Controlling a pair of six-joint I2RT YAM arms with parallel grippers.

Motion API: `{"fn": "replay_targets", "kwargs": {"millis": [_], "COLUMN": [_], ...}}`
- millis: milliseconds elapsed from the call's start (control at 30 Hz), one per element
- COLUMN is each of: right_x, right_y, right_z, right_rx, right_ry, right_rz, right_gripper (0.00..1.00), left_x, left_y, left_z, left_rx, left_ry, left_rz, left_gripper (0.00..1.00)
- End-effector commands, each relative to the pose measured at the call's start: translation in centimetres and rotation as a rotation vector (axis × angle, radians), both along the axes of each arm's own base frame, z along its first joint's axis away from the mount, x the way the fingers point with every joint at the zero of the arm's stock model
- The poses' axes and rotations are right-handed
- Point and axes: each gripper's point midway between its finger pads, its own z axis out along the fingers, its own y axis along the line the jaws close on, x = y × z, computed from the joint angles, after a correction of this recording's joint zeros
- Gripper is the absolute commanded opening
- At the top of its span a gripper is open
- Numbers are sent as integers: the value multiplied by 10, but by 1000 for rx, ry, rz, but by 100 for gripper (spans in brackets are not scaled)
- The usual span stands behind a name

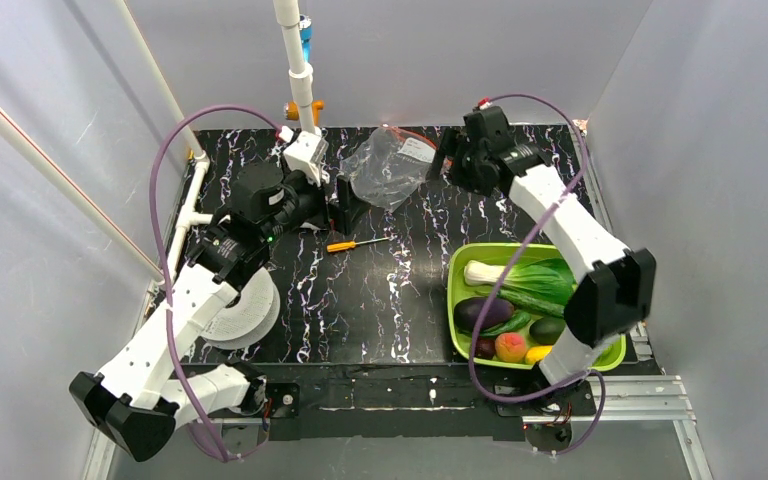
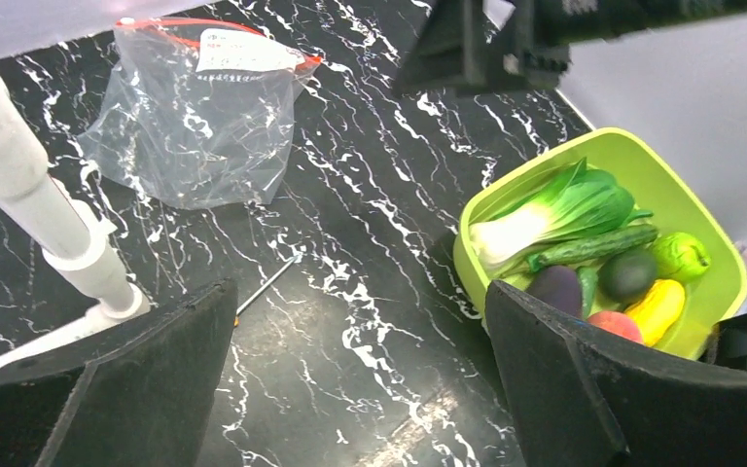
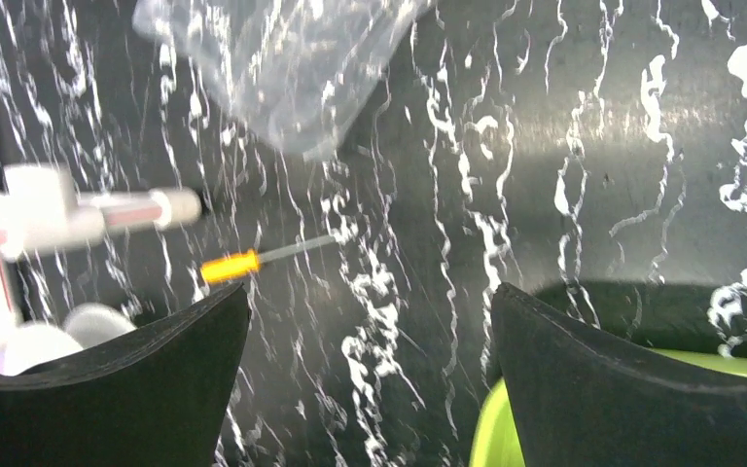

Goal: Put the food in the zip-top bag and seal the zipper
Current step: Pick up the zipper food storage bag at the center of the board.

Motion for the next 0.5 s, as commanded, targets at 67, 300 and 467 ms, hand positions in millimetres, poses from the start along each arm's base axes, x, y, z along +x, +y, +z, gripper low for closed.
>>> {"fn": "replay_targets", "kwargs": {"millis": [67, 300, 467], "right_x": [61, 124, 151], "right_y": [10, 44, 72], "right_z": [-16, -75, -107], "right_rx": [59, 208, 276], "right_ry": [67, 108, 79], "right_rz": [-234, -404, -438], "right_gripper": [100, 100, 100], "left_x": [-9, -22, -21], "left_y": [14, 20, 16], "left_z": [-6, -14, -17], "left_rx": [62, 99, 89], "left_ry": [-205, -257, -234], "left_rz": [-31, -27, -38], "left_gripper": [99, 100, 99]}}
